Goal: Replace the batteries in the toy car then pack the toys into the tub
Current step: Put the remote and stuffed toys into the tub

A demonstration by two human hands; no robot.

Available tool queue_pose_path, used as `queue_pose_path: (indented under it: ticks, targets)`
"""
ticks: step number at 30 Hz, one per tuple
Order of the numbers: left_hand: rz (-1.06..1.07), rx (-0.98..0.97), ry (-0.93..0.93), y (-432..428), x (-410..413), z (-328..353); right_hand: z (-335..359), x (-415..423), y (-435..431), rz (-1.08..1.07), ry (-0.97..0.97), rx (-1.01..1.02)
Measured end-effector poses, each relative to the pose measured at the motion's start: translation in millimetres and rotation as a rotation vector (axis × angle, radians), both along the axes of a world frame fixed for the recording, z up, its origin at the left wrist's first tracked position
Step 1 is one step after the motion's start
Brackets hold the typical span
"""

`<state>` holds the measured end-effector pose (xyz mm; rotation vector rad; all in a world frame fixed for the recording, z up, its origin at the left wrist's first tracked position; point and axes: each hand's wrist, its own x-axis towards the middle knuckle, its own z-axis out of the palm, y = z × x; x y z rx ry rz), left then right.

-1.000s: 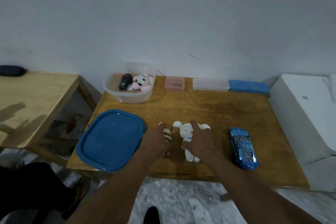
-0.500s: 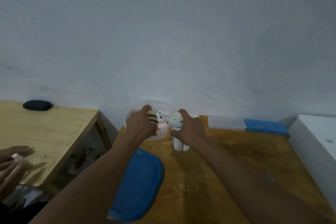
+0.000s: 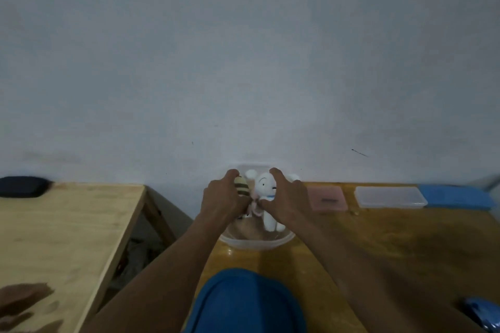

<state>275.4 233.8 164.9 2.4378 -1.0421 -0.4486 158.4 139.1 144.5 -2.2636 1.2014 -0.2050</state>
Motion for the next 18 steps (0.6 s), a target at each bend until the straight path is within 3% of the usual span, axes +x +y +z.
queue_pose_path:
  ticks: [5, 11, 14, 18]
  targets:
    - [-0.076, 0.094, 0.021, -4.0, 13.0, -33.3, -29.2, 12.0, 1.8, 0.025, 0.093, 0.084]
    - [-0.135, 0.257, 0.050, -6.5, 20.4, -59.0, -38.1, 21.4, 2.2, 0.089, 0.207, 0.018]
    - [-0.145, 0.272, 0.081, -8.4, 21.3, -63.7, -48.5, 25.5, 0.1, 0.016, 0.159, 0.067]
    - [-0.142, 0.245, 0.082, -9.5, 21.7, -68.6, -59.3, 24.6, 2.5, 0.097, 0.294, 0.120]
